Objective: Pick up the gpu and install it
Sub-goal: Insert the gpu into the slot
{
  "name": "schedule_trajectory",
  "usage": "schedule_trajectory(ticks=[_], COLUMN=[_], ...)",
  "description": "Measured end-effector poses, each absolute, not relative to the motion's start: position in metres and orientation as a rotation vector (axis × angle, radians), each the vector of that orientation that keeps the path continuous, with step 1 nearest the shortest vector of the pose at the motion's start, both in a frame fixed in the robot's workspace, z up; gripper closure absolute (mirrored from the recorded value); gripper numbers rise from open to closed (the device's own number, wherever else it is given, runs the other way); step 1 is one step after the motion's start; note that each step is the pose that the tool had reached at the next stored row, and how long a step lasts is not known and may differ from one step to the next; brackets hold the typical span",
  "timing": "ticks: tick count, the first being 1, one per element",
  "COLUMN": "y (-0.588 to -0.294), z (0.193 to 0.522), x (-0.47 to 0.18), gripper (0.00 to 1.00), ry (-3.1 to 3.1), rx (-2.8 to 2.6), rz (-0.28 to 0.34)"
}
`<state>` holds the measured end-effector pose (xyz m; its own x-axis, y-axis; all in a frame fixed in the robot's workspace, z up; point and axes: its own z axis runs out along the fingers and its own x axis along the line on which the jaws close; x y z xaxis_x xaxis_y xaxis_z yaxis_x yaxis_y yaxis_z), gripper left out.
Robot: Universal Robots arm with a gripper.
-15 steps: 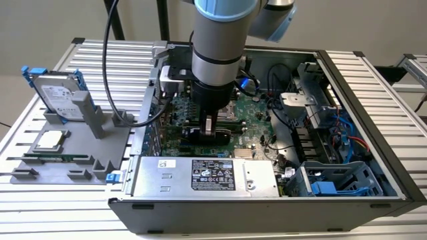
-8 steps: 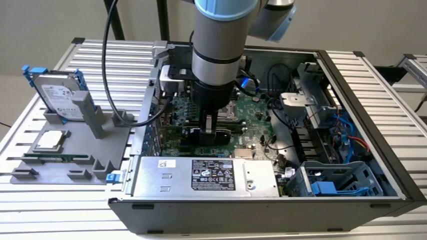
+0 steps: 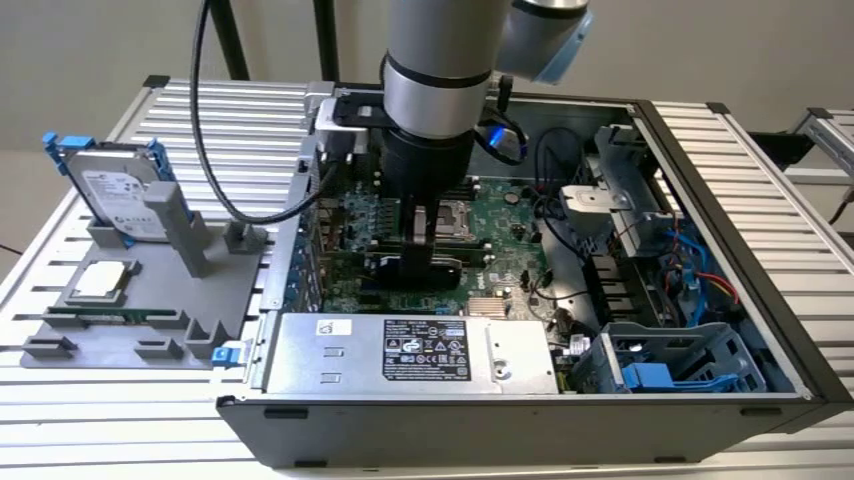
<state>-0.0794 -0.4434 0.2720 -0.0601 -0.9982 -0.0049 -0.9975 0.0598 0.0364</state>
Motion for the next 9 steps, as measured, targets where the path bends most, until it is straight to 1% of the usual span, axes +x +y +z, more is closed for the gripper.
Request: schedule_trajectory(ticks=[9], y=[-0.443], z=[0.309], x=[-0.079], gripper=[0.0], ry=[-2.271], rx=[2.139], rz=[-0.046])
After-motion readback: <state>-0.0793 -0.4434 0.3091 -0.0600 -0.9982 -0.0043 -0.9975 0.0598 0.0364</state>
